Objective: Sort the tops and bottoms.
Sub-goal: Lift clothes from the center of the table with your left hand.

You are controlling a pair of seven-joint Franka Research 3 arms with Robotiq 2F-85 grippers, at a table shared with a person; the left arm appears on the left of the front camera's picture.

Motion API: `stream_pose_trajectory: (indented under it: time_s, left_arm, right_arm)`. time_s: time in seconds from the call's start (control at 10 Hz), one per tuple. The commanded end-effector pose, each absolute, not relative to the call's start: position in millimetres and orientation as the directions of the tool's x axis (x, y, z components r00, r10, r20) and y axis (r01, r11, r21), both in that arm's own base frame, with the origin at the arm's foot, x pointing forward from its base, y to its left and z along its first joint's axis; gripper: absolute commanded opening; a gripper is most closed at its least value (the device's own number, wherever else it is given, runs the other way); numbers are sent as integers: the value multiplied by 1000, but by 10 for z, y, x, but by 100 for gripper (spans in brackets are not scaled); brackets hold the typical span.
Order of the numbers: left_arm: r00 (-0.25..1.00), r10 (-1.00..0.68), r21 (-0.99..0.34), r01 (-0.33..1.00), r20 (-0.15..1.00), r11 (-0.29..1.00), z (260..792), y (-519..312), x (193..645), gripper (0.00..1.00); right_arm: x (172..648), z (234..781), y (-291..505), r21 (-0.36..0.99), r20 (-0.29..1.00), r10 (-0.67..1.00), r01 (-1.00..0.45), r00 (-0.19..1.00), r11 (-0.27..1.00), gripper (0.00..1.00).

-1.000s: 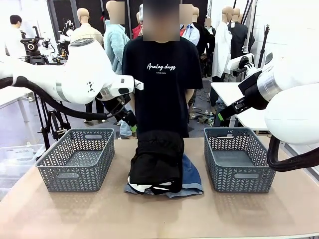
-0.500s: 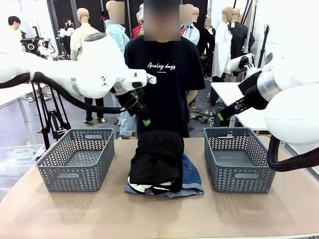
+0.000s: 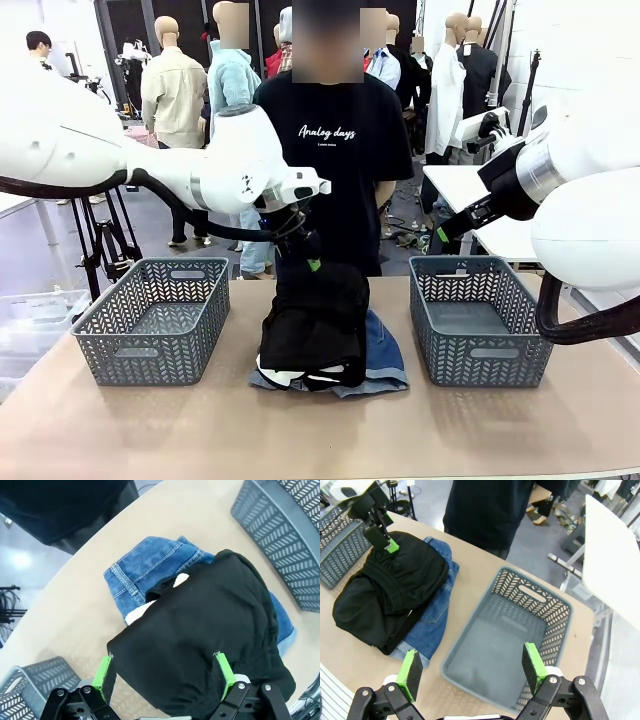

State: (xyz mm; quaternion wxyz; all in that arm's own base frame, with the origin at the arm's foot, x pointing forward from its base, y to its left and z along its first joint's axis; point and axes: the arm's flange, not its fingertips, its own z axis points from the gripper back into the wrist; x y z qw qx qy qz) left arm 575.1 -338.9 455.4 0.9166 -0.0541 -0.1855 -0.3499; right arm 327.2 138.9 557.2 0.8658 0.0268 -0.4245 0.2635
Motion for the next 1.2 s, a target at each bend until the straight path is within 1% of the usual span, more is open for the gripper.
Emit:
stream_pose_trajectory:
  time_s: [0.0, 0.3, 0.5, 0.7, 1.0, 1.1]
  left_arm:
    - [726, -584, 34, 615, 363, 787, 4641, -3474, 5826, 100]
    - [766, -555, -26, 594, 324, 804, 4567, -3569, 5837, 100]
    - [765, -574, 0, 600, 292, 800, 4481, -3649, 5840, 100]
    - [765, -581, -4, 606, 280, 796, 4425, -3707, 5830, 100]
    - [777, -573, -48, 603, 260, 796, 4378, -3746, 5857, 100]
    - [789, -566, -60, 594, 240, 802, 4357, -3741, 5863, 87]
  right_arm:
    - [3282, 5564, 1399, -182, 751, 437, -481, 495, 858, 100]
    - [3282, 5564, 1399, -182, 751, 437, -481, 495, 858, 100]
    - [3282, 5564, 1399, -182, 751, 437, -481, 495, 858, 100]
    - [3282, 5564, 1399, -182, 751, 437, -481, 495, 858, 100]
    - [3282, 5564, 1399, -182, 751, 437, -481, 495, 858, 100]
    - [3282, 5564, 1399, -182, 751, 437, -481, 495, 858, 100]
